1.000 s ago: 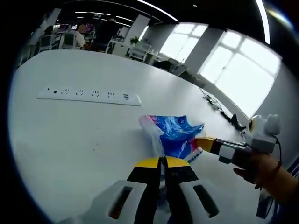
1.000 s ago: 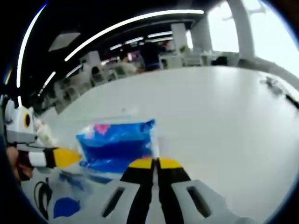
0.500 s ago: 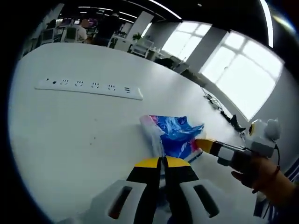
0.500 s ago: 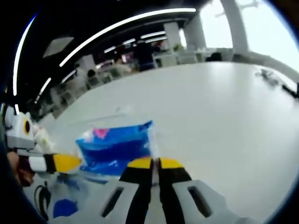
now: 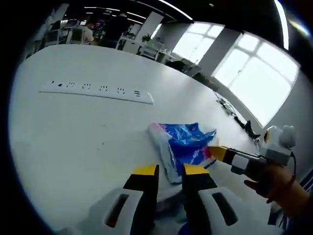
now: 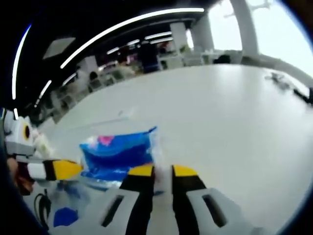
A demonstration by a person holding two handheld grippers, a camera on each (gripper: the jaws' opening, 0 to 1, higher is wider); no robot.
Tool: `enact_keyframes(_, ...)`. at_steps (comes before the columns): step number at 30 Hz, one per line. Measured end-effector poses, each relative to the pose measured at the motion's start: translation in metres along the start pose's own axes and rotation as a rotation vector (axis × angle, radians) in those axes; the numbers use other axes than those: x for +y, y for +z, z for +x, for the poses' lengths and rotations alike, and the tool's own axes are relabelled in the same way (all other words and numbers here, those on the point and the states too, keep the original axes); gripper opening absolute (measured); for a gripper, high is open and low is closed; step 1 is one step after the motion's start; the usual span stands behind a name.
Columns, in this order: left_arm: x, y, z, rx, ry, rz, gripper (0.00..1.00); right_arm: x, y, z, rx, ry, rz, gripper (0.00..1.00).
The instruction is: Arrange the tabletop items into an orderly group along one side of the table until the central work area is clear of visible clutter.
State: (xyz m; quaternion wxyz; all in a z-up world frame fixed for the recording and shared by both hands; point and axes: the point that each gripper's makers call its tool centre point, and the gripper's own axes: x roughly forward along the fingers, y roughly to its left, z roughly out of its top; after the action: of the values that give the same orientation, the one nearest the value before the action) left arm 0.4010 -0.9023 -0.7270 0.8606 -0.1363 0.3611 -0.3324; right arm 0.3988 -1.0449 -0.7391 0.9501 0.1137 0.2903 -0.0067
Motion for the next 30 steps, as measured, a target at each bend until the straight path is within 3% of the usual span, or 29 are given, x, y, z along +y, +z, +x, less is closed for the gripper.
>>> enact_keyframes(8,-0.005,0.01,-0.01,-0.021,-0.01,0.041,0.35,-0.004,0.005,-0.011,-0.011,-0.028,0.003,0.29)
enact_keyframes(13,-0.007,0.02,-0.017,-0.052,-0.021,0.132,0.45,0.003,0.014,-0.02,-0.036,-0.012,0.038,0.45)
enact_keyframes(20,-0.009,0.031,-0.031,-0.066,-0.054,0.159,0.58,0.019,0.024,-0.035,-0.056,0.024,0.011,0.59)
enact_keyframes(23,-0.012,0.034,-0.037,-0.071,-0.076,0.207,0.66,0.025,0.024,-0.043,-0.051,0.016,-0.011,0.69)
enact_keyframes(24,-0.012,0.034,-0.039,-0.07,-0.079,0.222,0.68,0.025,0.02,-0.046,-0.022,-0.003,-0.004,0.72)
enact_keyframes(26,-0.008,0.034,-0.042,-0.071,-0.063,0.309,0.71,0.026,0.016,-0.048,-0.007,-0.013,-0.032,0.79)
enact_keyframes(30,-0.005,0.028,-0.046,-0.053,-0.091,0.282,0.78,0.037,0.011,-0.055,-0.001,0.003,-0.001,0.85)
